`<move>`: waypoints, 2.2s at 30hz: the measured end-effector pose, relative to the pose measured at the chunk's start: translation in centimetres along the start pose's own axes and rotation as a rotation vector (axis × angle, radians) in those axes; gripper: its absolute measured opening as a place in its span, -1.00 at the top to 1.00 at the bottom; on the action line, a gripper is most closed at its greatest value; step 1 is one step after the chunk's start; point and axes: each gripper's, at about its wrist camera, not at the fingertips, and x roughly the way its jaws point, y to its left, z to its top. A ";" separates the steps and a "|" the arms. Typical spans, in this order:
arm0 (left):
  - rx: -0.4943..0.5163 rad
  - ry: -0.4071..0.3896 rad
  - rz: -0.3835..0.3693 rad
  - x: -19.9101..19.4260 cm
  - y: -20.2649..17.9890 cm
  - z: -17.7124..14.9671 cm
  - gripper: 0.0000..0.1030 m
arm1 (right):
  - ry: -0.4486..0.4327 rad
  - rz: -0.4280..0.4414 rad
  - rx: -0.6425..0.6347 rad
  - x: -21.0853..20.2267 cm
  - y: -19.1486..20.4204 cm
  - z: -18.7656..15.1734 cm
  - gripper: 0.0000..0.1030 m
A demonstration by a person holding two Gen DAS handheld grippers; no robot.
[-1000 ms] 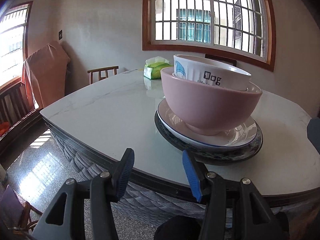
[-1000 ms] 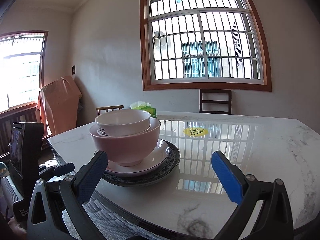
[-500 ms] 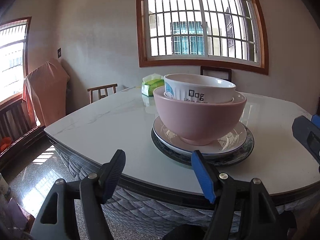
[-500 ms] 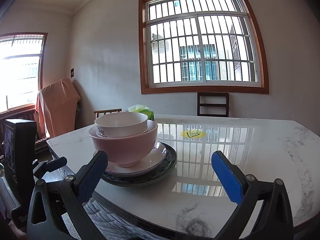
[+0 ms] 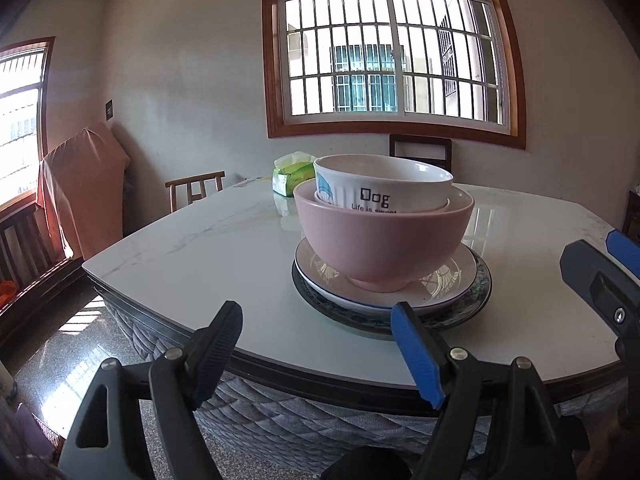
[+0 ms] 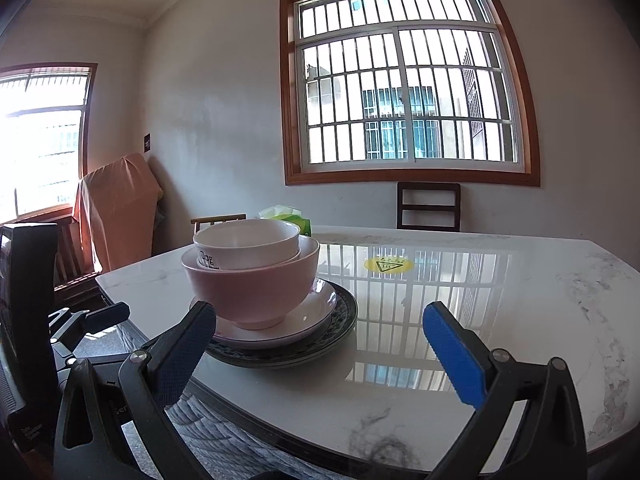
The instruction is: Organize plates and bowls
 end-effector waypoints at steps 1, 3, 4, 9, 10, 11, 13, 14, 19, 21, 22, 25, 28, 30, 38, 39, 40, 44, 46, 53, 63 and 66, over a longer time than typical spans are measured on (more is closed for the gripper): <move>-0.002 0.002 0.007 -0.1 0.0 0.0 -0.56 | -0.002 0.000 -0.001 -0.1 0.0 0.0 -1.00; -0.002 0.002 0.006 -0.1 0.1 0.0 -0.62 | 0.000 0.004 0.000 -0.1 0.0 0.0 -1.00; -0.002 0.000 0.001 -0.2 0.1 -0.1 -0.63 | 0.001 0.004 -0.001 -0.1 0.0 0.0 -1.00; 0.006 0.005 -0.002 -0.3 0.0 -0.2 -0.65 | 0.002 0.004 -0.001 -0.1 0.0 0.1 -1.00; 0.006 0.007 -0.006 -0.3 -0.1 -0.2 -0.65 | 0.001 0.003 0.000 -0.2 -0.1 0.1 -1.00; 0.006 0.011 -0.009 -0.2 -0.1 -0.2 -0.65 | 0.001 0.004 0.001 -0.2 -0.1 0.1 -1.00; 0.001 0.019 -0.012 -0.1 0.0 -0.2 -0.65 | 0.003 0.005 0.004 -0.2 -0.1 0.1 -1.00; -0.002 0.021 -0.015 -0.1 0.0 -0.2 -0.65 | 0.003 0.004 0.003 -0.2 -0.1 0.1 -1.00; -0.003 0.024 -0.015 0.0 0.0 -0.2 -0.65 | 0.009 0.006 0.004 -0.1 -0.2 0.1 -1.00; 0.001 0.022 -0.012 0.0 0.0 -0.2 -0.65 | 0.011 0.006 0.002 -0.1 -0.1 0.1 -1.00; 0.004 0.020 -0.010 -0.1 -0.1 -0.2 -0.65 | 0.011 0.007 0.002 -0.1 -0.1 0.1 -1.00; 0.003 0.017 -0.011 -0.1 -0.1 -0.2 -0.65 | 0.013 0.009 0.001 -0.1 -0.1 0.0 -1.00; -0.003 0.017 -0.010 -0.1 0.0 -0.2 -0.65 | 0.012 0.011 0.003 -0.1 -0.1 0.0 -1.00; -0.009 0.020 -0.014 -0.1 0.1 -0.2 -0.65 | 0.014 0.011 0.002 0.0 -0.1 0.0 -1.00; -0.008 0.024 -0.011 -0.1 0.0 -0.2 -0.65 | 0.017 0.018 0.000 0.1 0.0 0.0 -1.00; -0.008 0.024 -0.007 -0.1 -0.1 -0.2 -0.65 | 0.016 0.018 -0.001 0.1 0.0 0.0 -1.00; -0.008 0.024 -0.005 0.0 0.0 -0.2 -0.65 | 0.017 0.018 -0.002 0.1 0.0 0.0 -1.00; -0.012 0.032 -0.005 0.1 0.0 -0.3 -0.65 | 0.018 0.021 0.001 0.1 -0.1 -0.1 -1.00; -0.010 0.032 -0.004 0.1 -0.1 -0.2 -0.65 | 0.020 0.020 0.000 0.0 -0.2 -0.1 -1.00; -0.006 0.037 -0.005 0.2 -0.1 -0.2 -0.65 | 0.020 0.021 0.001 0.0 -0.3 -0.1 -1.00; -0.009 0.040 -0.001 0.3 0.0 -0.3 -0.65 | 0.024 0.018 0.002 -0.1 -0.4 -0.2 -1.00; -0.009 0.041 0.002 0.3 0.0 -0.3 -0.65 | 0.025 0.017 0.001 -0.1 -0.4 -0.2 -1.00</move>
